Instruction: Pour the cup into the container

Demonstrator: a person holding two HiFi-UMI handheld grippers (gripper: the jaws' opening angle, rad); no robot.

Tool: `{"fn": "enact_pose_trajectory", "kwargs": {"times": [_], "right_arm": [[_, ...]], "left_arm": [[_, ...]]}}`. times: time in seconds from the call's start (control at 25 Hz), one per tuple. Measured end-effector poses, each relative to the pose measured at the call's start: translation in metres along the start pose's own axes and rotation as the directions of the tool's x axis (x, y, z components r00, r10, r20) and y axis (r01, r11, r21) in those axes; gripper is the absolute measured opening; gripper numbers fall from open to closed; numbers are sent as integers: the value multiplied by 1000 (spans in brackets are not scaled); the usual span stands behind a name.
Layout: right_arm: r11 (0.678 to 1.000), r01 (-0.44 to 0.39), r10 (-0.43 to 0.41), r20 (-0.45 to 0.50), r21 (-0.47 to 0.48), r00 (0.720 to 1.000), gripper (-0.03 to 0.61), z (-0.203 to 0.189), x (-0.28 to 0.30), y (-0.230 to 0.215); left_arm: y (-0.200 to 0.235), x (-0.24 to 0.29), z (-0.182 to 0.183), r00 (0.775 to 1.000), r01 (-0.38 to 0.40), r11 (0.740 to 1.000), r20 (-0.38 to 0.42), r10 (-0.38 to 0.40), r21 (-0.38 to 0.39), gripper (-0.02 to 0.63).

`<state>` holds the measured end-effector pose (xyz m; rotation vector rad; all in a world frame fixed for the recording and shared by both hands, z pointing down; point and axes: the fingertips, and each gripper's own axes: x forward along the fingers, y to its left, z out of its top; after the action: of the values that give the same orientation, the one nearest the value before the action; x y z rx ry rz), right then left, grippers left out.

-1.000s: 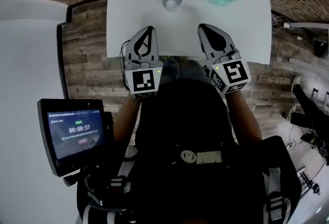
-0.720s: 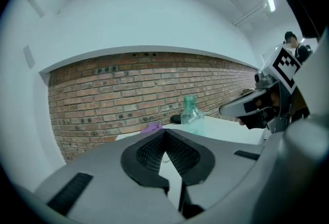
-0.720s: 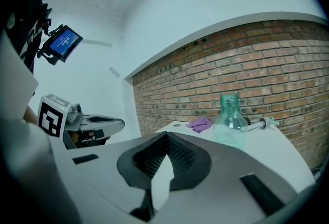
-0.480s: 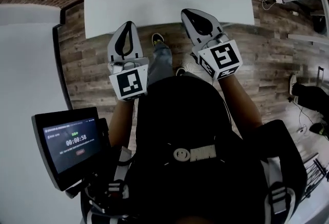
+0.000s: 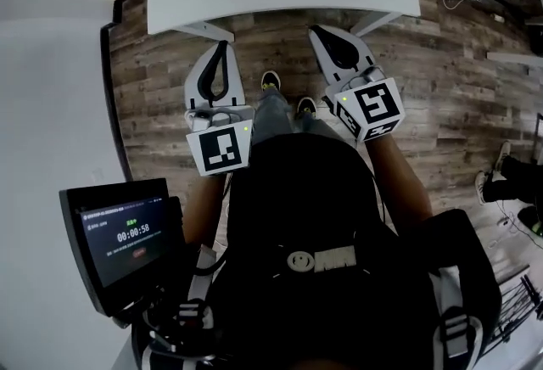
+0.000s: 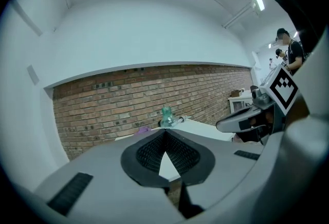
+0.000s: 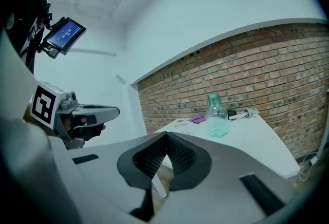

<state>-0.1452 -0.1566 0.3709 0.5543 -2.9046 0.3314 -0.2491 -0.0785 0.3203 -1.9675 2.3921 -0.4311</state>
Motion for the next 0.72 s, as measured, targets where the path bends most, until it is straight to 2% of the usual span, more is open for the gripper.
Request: {"fn": "enact_pose_trajectory", "kwargs": {"times": [0.12, 0.28, 0.52, 0.72], "right_arm": [[1000, 17, -17, -3, 9, 1000, -5, -6, -14, 6], [999, 24, -24, -11, 27, 1000, -5, -14, -22, 21], [1000, 6, -6, -31, 23, 999, -5, -23, -26, 54], [1000, 15, -15, -15, 2, 1000, -5, -27, -38, 87]], "left_arm": [[-15, -10, -3, 999, 28, 999, -32, -29, -37, 3], [-23, -23, -1, 999, 36, 997, -27, -38, -66, 2], [-14, -49, -11, 998, 33, 994, -46, -38, -104, 2], [-10, -91, -19, 998, 49, 995, -36, -52, -91, 3]]}}
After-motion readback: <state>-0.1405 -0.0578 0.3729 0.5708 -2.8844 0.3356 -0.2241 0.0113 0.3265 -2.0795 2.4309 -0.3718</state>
